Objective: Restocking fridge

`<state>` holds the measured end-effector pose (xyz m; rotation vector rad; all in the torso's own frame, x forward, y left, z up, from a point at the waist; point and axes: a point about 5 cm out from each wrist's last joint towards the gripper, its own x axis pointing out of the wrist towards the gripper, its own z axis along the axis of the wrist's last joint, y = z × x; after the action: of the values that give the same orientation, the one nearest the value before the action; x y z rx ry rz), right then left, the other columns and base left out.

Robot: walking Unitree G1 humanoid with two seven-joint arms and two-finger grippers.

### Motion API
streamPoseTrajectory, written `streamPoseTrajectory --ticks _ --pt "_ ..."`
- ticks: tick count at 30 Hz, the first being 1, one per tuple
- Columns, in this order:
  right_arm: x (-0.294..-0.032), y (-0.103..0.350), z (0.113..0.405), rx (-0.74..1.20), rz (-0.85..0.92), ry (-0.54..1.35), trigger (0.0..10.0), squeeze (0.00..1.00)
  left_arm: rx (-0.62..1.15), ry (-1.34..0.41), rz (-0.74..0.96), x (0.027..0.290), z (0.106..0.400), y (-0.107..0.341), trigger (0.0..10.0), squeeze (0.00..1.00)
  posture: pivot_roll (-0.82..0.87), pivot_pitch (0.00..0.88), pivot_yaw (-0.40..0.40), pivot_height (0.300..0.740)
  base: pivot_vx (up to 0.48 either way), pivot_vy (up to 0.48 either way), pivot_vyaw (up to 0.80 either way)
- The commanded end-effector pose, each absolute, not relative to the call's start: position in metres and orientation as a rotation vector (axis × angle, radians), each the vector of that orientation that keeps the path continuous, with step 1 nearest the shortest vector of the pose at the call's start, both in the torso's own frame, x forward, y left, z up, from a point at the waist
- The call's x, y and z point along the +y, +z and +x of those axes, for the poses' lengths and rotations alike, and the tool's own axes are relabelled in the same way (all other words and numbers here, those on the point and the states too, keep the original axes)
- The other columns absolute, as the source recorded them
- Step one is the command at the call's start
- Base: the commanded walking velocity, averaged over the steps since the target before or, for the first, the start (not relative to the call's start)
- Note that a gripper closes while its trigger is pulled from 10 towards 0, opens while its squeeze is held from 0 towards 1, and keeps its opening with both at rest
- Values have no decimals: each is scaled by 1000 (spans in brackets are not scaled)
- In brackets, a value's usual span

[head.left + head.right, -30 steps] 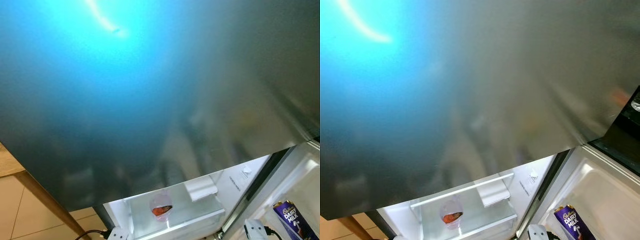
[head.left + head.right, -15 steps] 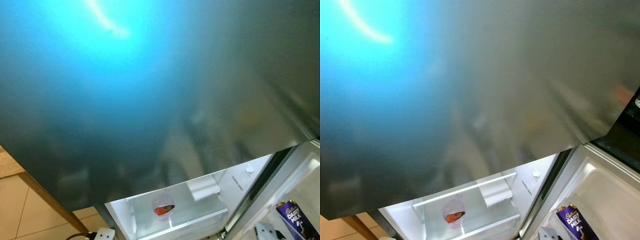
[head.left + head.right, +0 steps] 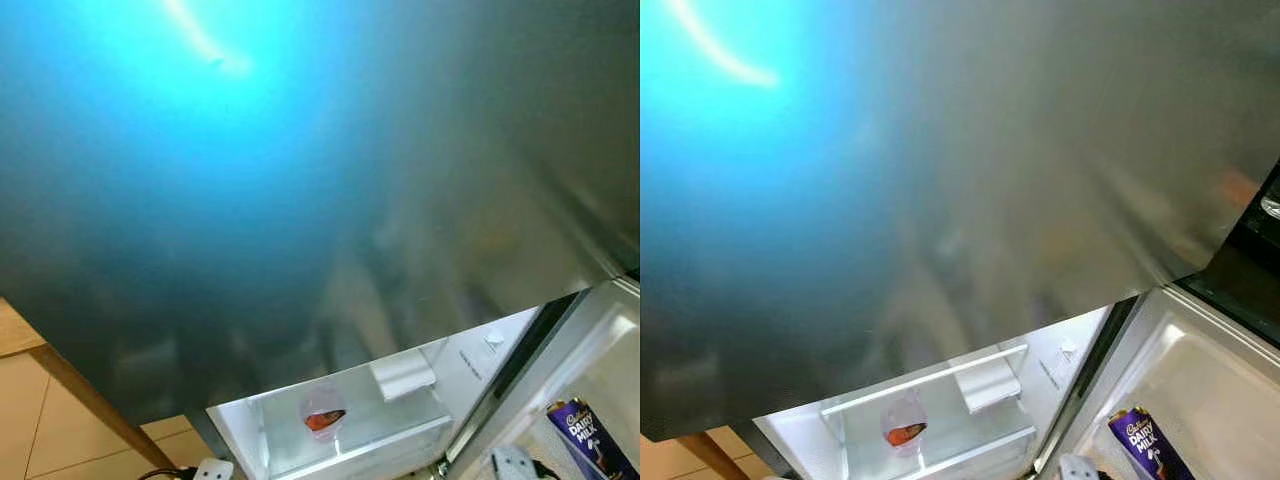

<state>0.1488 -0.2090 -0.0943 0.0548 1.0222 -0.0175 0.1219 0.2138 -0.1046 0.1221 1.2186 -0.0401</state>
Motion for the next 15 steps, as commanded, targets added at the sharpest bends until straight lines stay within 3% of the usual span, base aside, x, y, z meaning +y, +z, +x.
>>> streamPoseTrajectory --ticks 1,9,15 --pt "-200 -94 153 1015 25 60 10000 0 1203 -56 116 206 127 -104 10000 0 -55 0 -15 740 0 0 0" --pt "-181 -92 162 997 -3 175 10000 0 1201 -65 110 202 127 -105 10000 0 -40 0 -17 740 0 0 0" --pt "-182 -92 162 1002 0 172 10000 0 1202 -68 112 202 126 -105 10000 0 -39 0 -15 740 0 0 0"
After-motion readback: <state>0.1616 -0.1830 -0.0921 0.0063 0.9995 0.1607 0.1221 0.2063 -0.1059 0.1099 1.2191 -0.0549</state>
